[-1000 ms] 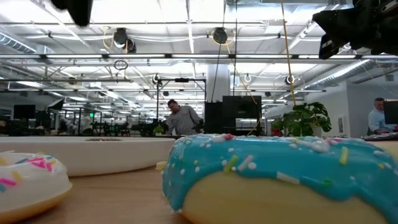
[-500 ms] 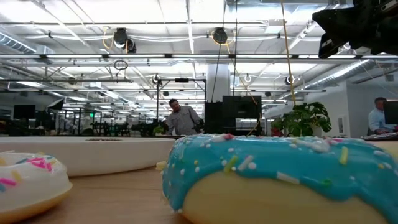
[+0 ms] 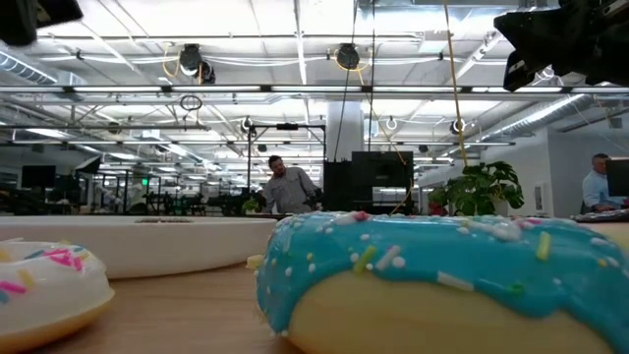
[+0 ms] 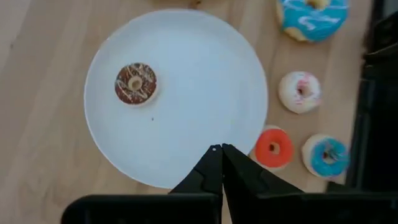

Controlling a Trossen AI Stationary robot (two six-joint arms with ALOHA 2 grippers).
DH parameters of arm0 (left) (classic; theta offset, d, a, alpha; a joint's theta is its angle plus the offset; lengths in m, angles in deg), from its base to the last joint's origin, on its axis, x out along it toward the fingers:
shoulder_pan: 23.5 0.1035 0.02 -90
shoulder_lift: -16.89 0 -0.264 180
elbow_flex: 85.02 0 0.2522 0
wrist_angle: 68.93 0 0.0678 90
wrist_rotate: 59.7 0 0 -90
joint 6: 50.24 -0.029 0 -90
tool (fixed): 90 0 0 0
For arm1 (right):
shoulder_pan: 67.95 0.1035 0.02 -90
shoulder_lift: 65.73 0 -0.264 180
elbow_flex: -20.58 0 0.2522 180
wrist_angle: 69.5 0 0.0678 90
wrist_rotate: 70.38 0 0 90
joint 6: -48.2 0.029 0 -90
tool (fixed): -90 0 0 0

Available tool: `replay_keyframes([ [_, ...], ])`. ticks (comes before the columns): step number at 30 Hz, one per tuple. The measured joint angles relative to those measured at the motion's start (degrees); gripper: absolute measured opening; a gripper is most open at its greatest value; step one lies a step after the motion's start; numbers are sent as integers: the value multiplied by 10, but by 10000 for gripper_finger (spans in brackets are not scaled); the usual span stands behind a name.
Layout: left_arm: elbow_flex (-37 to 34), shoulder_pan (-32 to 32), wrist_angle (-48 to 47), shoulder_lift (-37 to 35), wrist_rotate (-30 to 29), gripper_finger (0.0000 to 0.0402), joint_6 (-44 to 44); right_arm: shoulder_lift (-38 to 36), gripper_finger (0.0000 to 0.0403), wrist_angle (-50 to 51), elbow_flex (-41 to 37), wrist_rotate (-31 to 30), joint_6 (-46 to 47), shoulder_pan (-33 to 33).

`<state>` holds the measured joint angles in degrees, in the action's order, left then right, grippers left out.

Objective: Pick & Place donuts
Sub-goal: Put the small blue donut on the white plate

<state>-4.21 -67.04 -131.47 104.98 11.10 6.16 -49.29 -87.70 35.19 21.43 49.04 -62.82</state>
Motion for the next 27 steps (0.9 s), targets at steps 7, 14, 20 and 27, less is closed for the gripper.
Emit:
replay_keyframes([
  [7, 14, 0, 112, 77, 34, 53, -62, 0, 0, 0, 0, 0, -2, 0],
  [14, 202, -17, -38, 199, 61, 69, -97, 0, 0, 0, 0, 0, -16, 0],
  [20, 318, -28, -110, 271, 72, 62, -86, 0, 0, -2, 0, 0, -17, 0],
  [27, 342, -43, -78, 301, 118, 93, 35, 0, 0, -10, 0, 16, -17, 0],
])
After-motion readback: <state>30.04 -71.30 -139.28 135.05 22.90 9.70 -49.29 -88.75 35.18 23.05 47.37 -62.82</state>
